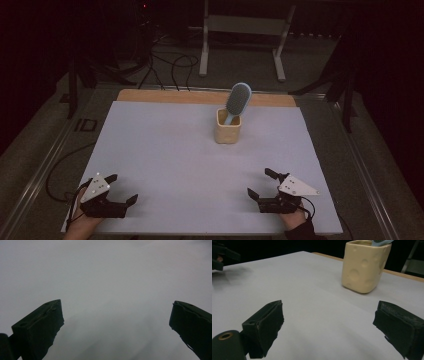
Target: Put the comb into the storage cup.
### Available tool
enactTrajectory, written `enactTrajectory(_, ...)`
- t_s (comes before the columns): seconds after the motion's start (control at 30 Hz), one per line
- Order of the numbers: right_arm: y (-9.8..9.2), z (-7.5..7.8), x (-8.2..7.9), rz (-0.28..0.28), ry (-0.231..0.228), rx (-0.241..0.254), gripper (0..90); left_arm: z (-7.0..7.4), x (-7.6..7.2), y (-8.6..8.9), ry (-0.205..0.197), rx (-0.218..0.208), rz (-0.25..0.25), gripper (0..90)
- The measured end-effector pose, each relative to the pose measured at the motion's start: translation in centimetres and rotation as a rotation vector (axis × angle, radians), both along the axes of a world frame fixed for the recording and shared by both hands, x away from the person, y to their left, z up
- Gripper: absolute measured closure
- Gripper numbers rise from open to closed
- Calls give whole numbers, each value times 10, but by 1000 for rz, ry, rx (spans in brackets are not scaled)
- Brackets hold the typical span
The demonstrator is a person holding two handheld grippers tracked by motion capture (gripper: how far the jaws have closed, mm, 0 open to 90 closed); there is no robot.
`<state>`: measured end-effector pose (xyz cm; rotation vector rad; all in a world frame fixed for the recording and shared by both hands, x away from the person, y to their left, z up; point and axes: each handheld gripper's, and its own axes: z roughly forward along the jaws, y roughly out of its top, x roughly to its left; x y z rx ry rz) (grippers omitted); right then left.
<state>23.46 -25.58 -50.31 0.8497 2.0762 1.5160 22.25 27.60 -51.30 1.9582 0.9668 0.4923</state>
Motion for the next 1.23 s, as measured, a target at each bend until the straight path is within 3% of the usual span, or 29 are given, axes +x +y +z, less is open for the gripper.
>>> enactTrajectory(0.57, 1, -1, 0, 1, -3, -12, 83, -2, 0, 4, -12, -22, 41, 0)
enactTrajectory(1.23, 2, -2, 1, 3, 2, -19, 83, -1, -1, 4, -15, -39, 35, 0)
